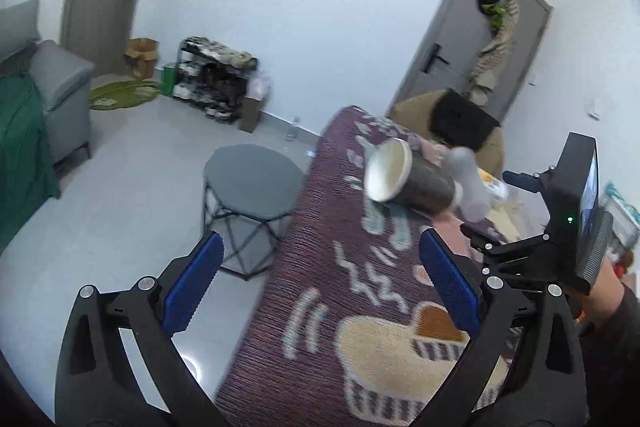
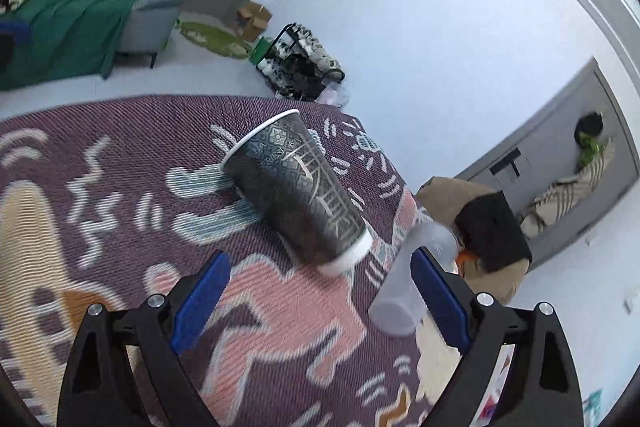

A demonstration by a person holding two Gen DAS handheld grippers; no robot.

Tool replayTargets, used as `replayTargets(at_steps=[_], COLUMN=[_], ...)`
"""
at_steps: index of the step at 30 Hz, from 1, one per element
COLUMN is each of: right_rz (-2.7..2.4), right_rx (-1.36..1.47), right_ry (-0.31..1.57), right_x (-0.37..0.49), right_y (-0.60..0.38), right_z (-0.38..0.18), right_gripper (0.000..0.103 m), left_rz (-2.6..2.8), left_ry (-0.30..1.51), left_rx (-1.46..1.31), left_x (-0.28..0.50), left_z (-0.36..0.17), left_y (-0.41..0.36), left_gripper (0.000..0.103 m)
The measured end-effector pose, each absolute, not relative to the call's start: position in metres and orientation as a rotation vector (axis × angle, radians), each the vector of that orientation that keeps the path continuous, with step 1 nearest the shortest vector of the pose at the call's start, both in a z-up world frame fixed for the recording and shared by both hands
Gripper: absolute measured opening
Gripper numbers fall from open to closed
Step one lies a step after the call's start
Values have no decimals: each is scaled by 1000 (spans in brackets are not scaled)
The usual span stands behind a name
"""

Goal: Flip cup upright
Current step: 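Reach the right gripper toward the dark paper cup lying on its side, then close the right gripper around the dark paper cup's body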

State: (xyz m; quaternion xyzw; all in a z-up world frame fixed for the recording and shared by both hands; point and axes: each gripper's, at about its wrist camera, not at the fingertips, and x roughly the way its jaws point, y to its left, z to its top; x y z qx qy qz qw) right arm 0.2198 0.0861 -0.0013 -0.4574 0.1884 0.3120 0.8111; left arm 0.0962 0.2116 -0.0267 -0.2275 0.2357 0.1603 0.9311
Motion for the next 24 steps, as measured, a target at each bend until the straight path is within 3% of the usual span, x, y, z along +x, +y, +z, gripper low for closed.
replayTargets(at_steps=[16, 24], right_rz=[671, 719], right_rx=[-1120, -1125], right_ry=[395, 417], right_x=[271, 258], right_y=[142, 137], right_z=[-52, -49], right_gripper=[91, 77], left_rz=[389, 405], left_ry=[514, 539], left_rx=[-542, -529], left_x=[112, 114], left_z=[-52, -54], left_y=[238, 236], left_gripper=[97, 97])
